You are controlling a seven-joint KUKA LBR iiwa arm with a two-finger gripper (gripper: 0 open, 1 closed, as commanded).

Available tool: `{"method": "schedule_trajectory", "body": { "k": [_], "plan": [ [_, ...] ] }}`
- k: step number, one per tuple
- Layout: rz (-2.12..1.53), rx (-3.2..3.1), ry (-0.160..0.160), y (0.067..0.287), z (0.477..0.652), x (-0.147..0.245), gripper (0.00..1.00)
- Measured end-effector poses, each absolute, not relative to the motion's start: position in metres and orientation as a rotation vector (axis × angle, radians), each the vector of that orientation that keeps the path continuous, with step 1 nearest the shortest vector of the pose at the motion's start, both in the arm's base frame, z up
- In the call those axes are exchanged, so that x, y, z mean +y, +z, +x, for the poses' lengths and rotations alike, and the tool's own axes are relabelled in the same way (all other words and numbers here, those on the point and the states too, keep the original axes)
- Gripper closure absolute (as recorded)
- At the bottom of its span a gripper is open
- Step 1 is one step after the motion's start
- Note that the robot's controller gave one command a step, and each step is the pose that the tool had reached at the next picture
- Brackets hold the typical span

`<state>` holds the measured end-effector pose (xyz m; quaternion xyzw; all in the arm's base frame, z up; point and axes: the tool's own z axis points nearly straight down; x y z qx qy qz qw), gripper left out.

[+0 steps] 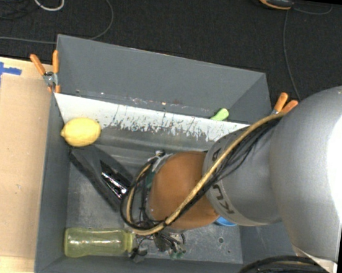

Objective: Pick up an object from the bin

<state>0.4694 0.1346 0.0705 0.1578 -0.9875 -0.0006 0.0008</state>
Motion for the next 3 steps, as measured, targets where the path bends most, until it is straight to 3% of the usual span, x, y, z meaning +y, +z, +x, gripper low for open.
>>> {"method": "schedule_trajectory", "body": {
  "k": [1, 2, 3],
  "plan": [
    [0.495, -3.101, -0.002, 0.071, 0.469, 0.135, 1.0],
    [0.529, -3.093, -0.002, 0.198, 0.474, 0.142, 1.0],
    [0.527, -3.093, -0.002, 0.198, 0.474, 0.142, 1.0]
  ]
}}
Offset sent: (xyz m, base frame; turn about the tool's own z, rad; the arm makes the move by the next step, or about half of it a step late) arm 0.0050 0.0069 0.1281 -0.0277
